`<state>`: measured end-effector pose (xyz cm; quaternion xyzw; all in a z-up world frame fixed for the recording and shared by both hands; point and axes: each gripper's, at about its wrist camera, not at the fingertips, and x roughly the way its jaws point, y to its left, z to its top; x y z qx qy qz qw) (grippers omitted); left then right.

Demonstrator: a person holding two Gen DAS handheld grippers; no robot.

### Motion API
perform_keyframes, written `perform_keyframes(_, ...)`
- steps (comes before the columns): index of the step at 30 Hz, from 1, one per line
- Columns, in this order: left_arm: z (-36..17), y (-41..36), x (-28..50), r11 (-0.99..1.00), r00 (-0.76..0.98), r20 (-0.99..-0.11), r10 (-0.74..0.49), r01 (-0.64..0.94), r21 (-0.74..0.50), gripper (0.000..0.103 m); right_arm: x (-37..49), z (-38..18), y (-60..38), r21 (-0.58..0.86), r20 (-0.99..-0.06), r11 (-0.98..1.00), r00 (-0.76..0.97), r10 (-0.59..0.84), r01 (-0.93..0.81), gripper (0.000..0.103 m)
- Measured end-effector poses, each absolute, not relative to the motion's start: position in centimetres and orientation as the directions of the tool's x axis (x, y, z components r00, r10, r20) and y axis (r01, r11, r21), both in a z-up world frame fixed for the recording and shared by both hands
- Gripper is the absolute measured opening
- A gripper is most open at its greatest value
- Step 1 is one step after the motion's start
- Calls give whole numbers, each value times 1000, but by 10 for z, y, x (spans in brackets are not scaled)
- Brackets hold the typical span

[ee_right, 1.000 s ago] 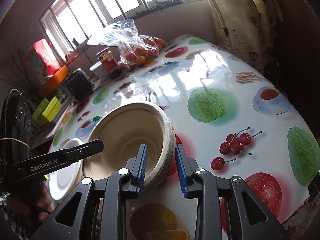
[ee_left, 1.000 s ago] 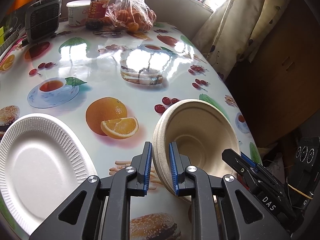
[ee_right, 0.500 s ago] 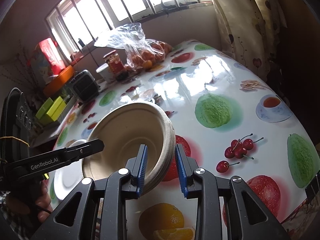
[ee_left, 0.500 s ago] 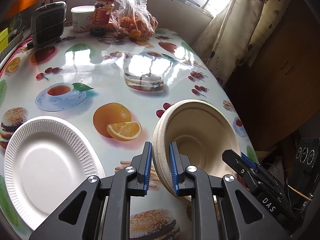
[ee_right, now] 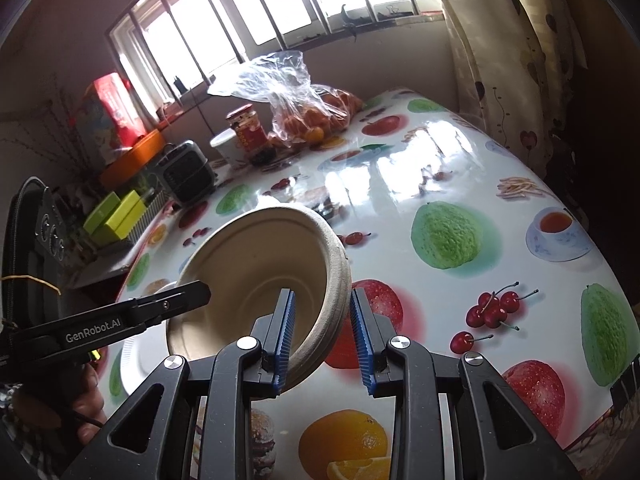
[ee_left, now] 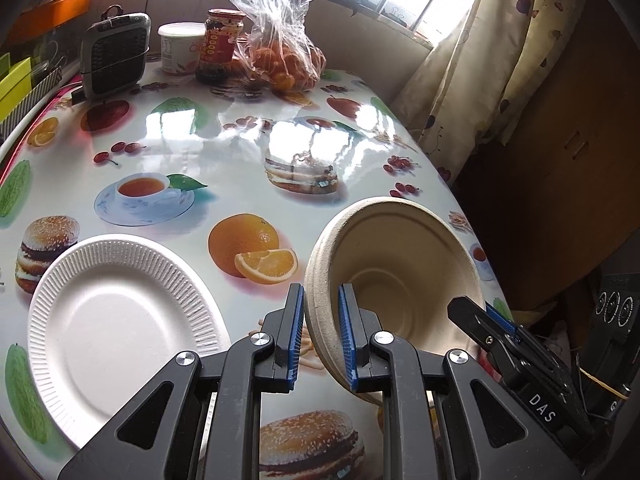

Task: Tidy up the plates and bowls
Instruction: 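Carry the bowl stack with both tools over the white plate stack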

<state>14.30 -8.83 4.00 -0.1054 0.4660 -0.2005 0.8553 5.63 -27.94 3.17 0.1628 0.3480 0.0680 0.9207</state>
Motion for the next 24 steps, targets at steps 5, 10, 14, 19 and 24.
perform_keyframes(5,43,-81,139,903,499,-753,-429,231,-362,18,58,35,-272,345,-614,938,748,252,-32,28)
perform_keyframes(10,45,-69,137,908,513,-751,-417,203,-366,18,61,37,-261,341,-612,938,743,273,-63,28)
perform_keyframes(14,47,-60,135,915,525,-751,-400,187,-357,18,63,39,-252,340,-608,936,739,290,-88,28)
perform_keyframes(19,46,-47,132,921,536,-752,-384,164,-354,18,65,39,-240,338,-607,934,732,309,-113,28)
perform_keyframes(24,47,-36,129,925,549,-751,-368,137,-353,18,68,40,-227,334,-606,932,724,329,-143,28)
